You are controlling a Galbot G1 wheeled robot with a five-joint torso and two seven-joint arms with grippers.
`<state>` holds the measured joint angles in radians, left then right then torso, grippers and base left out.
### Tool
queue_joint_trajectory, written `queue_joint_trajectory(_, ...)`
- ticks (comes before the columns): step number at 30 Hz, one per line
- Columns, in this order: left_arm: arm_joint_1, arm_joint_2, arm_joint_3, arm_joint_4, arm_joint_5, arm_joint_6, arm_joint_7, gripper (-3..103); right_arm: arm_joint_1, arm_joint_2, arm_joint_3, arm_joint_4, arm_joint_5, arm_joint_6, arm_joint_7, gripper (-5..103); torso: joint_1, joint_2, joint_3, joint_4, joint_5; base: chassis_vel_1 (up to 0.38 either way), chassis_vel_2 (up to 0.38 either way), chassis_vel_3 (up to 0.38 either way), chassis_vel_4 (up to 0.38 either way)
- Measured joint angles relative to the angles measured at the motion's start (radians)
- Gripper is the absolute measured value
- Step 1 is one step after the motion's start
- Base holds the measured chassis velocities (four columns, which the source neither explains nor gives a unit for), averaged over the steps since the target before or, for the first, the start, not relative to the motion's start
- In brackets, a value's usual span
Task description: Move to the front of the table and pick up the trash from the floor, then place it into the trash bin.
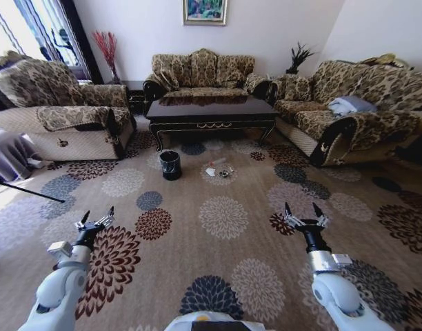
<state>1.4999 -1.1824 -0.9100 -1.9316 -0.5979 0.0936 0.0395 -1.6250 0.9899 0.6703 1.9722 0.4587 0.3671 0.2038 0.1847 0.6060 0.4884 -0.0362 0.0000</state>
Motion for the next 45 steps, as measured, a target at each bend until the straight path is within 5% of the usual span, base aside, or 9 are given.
queue_joint_trajectory(45, -0.005, -0.001, 0.004, 0.016, 0.013, -0.013, 0.008, 100, 0.007, 0.002, -0.006, -0.015, -0.011, 0.000, 0.003, 100, -0.068, -0.179, -0.111, -0.0001, 0.0000, 0.000, 0.000, 0.000, 0.000)
